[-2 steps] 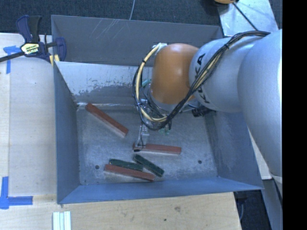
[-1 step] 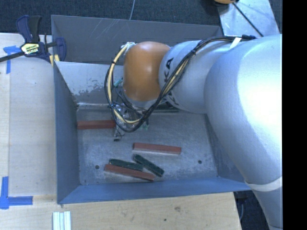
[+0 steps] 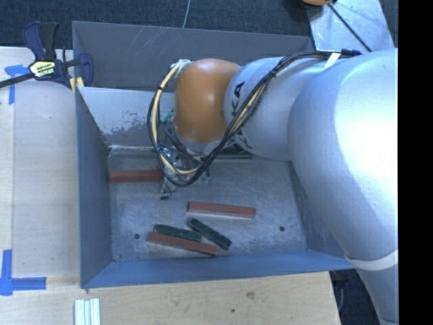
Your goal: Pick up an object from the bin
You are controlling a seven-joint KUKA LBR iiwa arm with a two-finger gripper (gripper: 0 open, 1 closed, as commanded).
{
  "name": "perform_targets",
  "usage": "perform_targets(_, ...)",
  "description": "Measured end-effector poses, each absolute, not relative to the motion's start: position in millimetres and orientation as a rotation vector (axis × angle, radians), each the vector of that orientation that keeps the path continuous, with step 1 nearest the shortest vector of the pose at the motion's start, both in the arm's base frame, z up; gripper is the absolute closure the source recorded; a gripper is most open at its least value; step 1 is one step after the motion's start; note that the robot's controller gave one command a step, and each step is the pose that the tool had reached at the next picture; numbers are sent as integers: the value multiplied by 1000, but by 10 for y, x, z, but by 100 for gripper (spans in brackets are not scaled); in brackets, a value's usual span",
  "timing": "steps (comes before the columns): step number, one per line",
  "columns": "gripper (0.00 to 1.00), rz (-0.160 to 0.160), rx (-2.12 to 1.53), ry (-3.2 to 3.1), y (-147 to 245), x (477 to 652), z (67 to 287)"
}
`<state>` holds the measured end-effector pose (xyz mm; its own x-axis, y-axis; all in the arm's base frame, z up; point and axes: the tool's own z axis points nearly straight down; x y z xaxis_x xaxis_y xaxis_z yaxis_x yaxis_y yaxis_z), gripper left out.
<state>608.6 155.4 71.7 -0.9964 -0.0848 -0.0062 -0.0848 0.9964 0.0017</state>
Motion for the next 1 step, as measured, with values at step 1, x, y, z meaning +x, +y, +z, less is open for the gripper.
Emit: perform_targets(1, 100, 1, -213, 3127, 1601, 6176, 2335)
